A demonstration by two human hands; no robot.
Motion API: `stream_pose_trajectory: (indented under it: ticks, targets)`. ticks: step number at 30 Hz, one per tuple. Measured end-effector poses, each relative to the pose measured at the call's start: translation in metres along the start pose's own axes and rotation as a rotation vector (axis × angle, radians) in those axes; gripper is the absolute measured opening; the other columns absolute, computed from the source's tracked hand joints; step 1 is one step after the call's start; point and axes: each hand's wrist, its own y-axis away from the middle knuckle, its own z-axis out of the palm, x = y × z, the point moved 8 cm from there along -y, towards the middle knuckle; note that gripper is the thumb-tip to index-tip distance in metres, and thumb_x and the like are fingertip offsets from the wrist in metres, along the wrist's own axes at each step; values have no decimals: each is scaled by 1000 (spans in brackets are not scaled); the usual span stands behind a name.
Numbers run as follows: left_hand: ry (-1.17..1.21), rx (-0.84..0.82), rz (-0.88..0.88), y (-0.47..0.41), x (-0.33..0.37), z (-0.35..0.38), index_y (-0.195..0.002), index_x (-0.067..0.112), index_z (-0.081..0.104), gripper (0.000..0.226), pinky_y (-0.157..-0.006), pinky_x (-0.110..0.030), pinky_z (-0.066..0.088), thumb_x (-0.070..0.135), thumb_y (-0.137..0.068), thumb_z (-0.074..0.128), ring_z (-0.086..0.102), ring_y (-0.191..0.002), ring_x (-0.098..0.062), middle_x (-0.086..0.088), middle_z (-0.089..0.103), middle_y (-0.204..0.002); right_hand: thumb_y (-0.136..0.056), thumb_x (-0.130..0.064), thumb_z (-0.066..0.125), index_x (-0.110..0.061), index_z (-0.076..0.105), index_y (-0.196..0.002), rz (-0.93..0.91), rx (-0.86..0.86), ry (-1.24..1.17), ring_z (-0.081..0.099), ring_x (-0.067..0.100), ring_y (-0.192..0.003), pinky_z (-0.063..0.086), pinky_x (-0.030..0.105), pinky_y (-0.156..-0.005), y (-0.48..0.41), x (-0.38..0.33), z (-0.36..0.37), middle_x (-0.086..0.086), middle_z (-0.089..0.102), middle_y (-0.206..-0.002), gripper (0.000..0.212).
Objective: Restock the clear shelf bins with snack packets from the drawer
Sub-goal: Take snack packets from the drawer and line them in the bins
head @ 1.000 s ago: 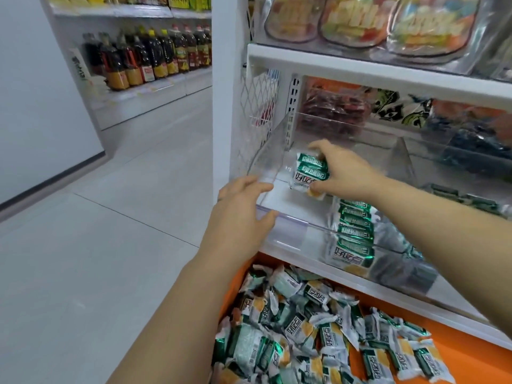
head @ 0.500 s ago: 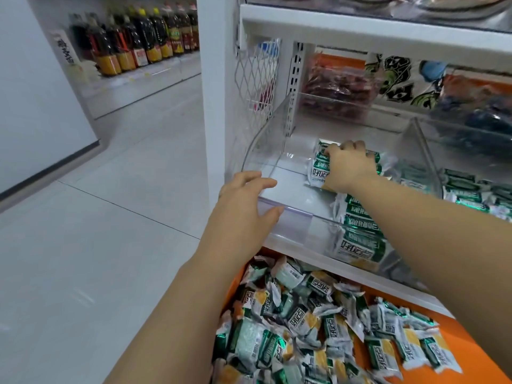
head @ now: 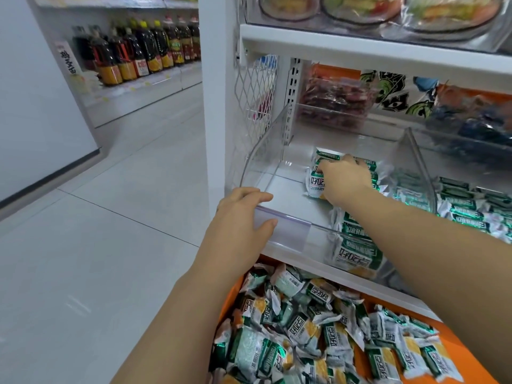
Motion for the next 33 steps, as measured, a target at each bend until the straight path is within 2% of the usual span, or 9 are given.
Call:
stream_pose_trajectory:
  ticks: [4, 9, 14, 18, 20, 24, 27, 30, 33]
  targets:
    - [-11, 6, 13, 2, 1, 3, -131, 29, 52, 39, -95, -10, 21, 28, -92, 59, 34, -129, -6, 15, 42, -136, -84, -9, 58, -14, 52, -122, 52, -21, -76, 40, 33, -120, 35, 42, -98, 2, 3, 0, 16, 58, -113, 39]
    - [-11, 55, 30, 5, 2, 4, -127, 27, 56, 35, -92, -5, 16, 26, -92, 59, 33, -127, -6, 14, 42, -135, -87, -16, 59, -18, 48, -128, 15, -16, -169, 37, 31, -125, 32, 43, -100, 12, 5, -7, 8, 57, -125, 43]
    - [-18, 133, 32, 12, 3, 3, -121, 26, 60, 31, -93, -10, 22, 21, -91, 60, 37, -125, -10, 11, 43, -134, -90, -22, 58, -21, 56, -125, -58, 183, -524, 46, 28, -117, 37, 38, -92, 63, 3, -55, 5, 63, -118, 34]
    - [-46, 163, 64, 22, 4, 6, -128, 24, 57, 38, -97, -17, 25, 17, -90, 61, 38, -128, -17, 5, 42, -138, -88, -16, 61, -17, 66, -106, -275, 445, -790, 54, 7, -87, 42, 21, -75, 145, -9, -80, -10, 63, -97, 19]
    - [-79, 155, 78, 27, 3, 10, -133, 24, 52, 45, -99, -20, 23, 15, -90, 61, 34, -131, -19, 3, 37, -144, -87, -15, 60, -17, 67, -100, -369, 443, -861, 48, -2, -76, 39, 8, -70, 180, -19, -65, -15, 58, -87, 15]
    - [-138, 143, 92, 30, 1, 18, -139, 23, 45, 52, -103, -23, 20, 12, -90, 59, 29, -135, -22, 0, 30, -150, -87, -17, 60, -19, 69, -101, -419, 247, -895, 50, -4, -77, 35, -2, -70, 209, -40, 8, -15, 62, -86, 17]
    - [-147, 160, 106, 31, 0, 20, -139, 22, 44, 52, -106, -23, 20, 11, -90, 59, 31, -134, -24, -2, 30, -150, -95, -21, 56, -23, 64, -117, -345, -107, -806, 60, 7, -94, 48, 16, -77, 201, -54, 92, -5, 67, -110, 24]
    - [-152, 171, 126, 32, -2, 22, -141, 22, 42, 51, -106, -25, 20, 15, -93, 57, 29, -135, -22, -2, 29, -150, -94, -25, 54, -24, 42, -142, -286, -503, -603, 50, 18, -124, 45, 30, -98, 201, -57, 186, 0, 46, -143, 49]
    - [-168, 192, 147, 33, -4, 25, -142, 21, 40, 48, -107, -23, 19, 18, -95, 52, 28, -135, -23, -3, 28, -151, -94, -19, 53, -28, 19, -152, -275, -630, -481, 27, 25, -140, 36, 33, -107, 202, -49, 238, 3, 20, -157, 67]
